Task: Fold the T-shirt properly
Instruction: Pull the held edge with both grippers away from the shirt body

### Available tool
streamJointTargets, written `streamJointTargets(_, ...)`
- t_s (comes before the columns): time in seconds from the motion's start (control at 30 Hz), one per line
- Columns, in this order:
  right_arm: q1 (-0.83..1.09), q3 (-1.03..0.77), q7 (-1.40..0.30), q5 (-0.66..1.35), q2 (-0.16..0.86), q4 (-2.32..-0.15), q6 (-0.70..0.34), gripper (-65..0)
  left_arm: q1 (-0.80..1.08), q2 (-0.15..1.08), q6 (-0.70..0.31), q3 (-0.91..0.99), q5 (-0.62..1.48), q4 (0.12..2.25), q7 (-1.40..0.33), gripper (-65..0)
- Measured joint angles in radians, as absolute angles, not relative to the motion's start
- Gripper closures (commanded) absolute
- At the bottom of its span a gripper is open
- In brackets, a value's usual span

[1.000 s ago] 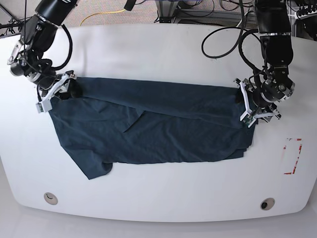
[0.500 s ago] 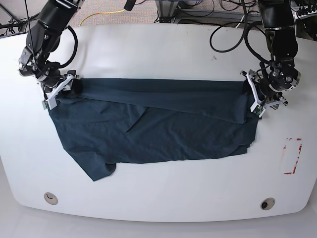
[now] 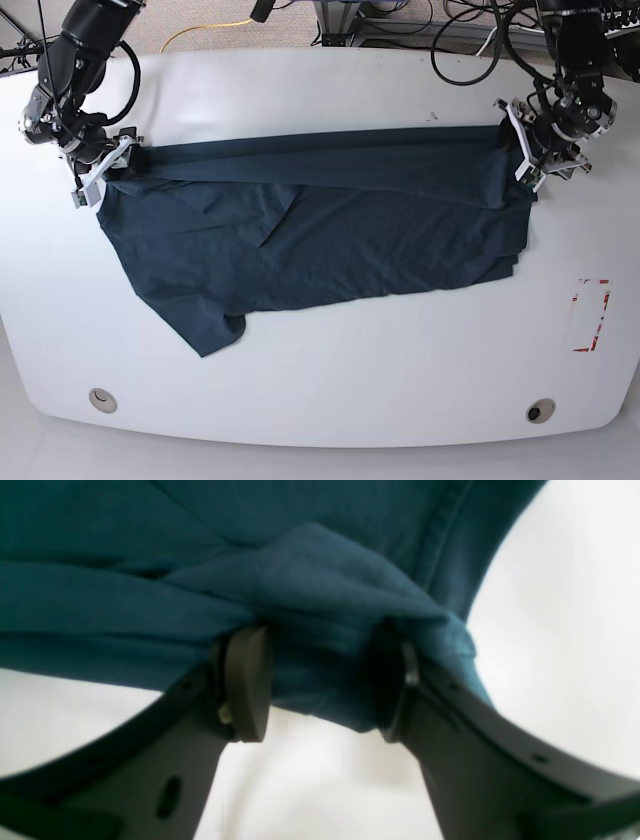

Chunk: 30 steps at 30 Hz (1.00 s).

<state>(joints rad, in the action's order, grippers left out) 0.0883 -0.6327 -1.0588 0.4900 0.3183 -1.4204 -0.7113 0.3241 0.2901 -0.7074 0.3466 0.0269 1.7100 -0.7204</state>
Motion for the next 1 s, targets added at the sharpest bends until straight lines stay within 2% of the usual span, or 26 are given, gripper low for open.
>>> streamJointTargets(0.13,0.150,-0.633,-1.099,0.463,0.307,-1.517,-0.707,-30.6,0.402,0.282,-0.719,0.430,-0.002,1.821,-0.777,-38.5)
streamJointTargets(0.27,0.187,-0.631,-1.127,0.422,0.292,-1.589,-0.701,-30.6,0.397,0.275,-0.706,0.508,-0.029,1.894,-0.886,-38.5)
streamJointTargets(0.43,0.200,-0.633,-1.134,0.422,0.285,-1.642,-0.698,-30.6,0.388,0.276,-0.704,0.596,0.085,1.959,-0.991,-38.5)
streamJointTargets(0.63,0.196,-0.633,-1.172,0.421,0.266,-1.652,-0.699,-30.6,0.294,0.263,-0.704,0.653,0.212,1.964,-1.063,-38.5)
streamJointTargets(0.8,0.195,-0.633,-1.179,0.419,0.257,-1.685,-0.699,-30.6,0.197,0.158,-0.697,0.653,0.216,1.970,-1.089,-38.6)
streamJointTargets(0.9,0.191,-0.632,-1.179,0.418,0.239,-1.693,-0.699,-30.6,0.120,0.098,-0.703,0.635,0.221,1.963,-1.200,-38.8)
streamJointTargets(1.0,0.195,-0.631,-1.181,0.416,0.234,-1.692,-0.699,-30.6,0.064,0.105,-0.696,0.598,0.210,1.961,-1.280,-38.6)
